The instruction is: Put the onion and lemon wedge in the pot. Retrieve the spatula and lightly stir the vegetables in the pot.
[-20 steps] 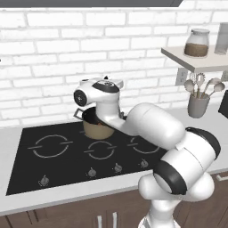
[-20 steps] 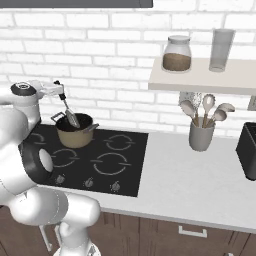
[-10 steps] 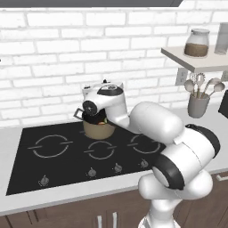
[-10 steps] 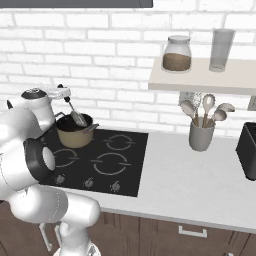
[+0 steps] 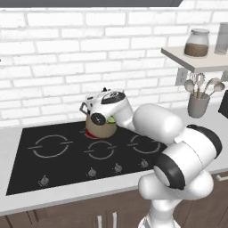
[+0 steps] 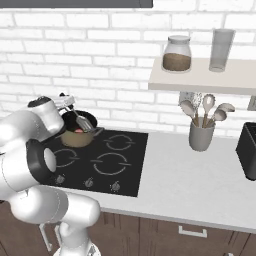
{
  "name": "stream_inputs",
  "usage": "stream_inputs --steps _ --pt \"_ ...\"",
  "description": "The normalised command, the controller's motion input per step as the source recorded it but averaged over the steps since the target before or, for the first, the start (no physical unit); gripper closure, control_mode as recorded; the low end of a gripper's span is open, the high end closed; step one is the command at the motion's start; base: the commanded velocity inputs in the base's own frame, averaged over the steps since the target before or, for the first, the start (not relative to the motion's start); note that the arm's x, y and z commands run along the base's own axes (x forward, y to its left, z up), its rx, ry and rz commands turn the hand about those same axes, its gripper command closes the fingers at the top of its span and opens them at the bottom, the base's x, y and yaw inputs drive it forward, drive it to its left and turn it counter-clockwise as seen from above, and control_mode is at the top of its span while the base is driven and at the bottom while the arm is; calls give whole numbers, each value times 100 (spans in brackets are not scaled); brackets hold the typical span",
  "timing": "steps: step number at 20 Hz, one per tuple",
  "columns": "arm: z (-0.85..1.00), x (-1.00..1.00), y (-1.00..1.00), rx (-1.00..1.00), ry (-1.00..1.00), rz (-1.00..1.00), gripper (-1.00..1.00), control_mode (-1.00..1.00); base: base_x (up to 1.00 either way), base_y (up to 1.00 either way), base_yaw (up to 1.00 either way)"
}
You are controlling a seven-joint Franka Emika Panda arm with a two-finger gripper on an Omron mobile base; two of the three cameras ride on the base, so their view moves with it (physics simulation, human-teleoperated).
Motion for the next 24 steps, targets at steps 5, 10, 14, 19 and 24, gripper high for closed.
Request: stream_inputs --steps 5,10,14,19,24 --pt "15 -1 14 0 -6 0 100 -100 0 0 0" --pt "37 0 35 0 -1 0 100 -100 0 0 0" --pt "24 0 43 0 0 0 100 -100 0 0 0" --pt "-36 0 19 0 -4 0 100 -100 0 0 0" --pt "-77 0 0 0 -14 2 100 -100 0 0 0"
